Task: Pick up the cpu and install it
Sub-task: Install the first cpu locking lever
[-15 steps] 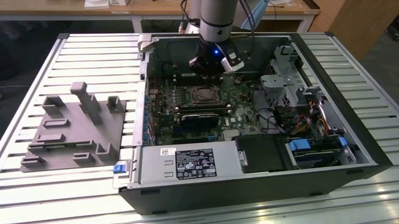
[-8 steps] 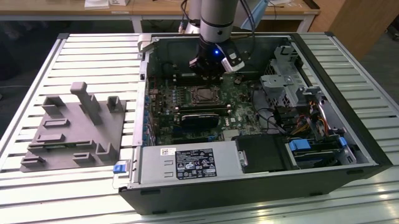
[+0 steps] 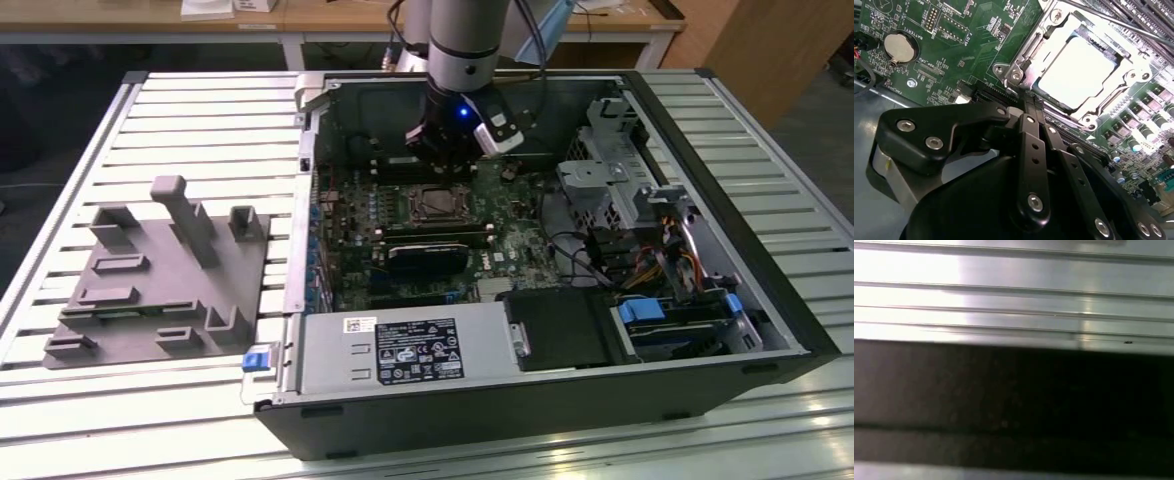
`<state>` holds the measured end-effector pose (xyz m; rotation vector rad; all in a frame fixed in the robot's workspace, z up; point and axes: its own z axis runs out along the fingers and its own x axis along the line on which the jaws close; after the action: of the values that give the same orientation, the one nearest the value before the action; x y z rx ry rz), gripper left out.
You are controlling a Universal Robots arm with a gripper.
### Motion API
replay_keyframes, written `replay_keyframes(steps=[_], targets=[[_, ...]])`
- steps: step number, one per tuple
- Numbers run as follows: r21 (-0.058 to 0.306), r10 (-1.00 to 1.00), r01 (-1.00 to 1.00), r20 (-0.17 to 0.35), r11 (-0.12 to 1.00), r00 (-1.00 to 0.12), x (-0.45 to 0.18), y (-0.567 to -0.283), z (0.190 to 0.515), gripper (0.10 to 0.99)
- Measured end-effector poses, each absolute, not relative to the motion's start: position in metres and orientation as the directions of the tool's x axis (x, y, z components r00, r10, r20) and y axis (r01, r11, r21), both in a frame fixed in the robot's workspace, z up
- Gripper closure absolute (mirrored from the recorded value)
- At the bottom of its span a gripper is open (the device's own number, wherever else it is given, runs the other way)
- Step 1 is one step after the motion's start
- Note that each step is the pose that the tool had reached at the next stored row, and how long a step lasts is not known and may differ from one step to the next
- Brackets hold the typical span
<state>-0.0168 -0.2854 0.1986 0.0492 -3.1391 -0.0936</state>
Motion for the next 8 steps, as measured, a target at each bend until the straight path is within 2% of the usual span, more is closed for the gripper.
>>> replay_keyframes(steps=[8], targets=[[0.058,-0.031,-0.031,0.001,0.998,-1.0,-0.0163,-0.2839,0.197,0.98]])
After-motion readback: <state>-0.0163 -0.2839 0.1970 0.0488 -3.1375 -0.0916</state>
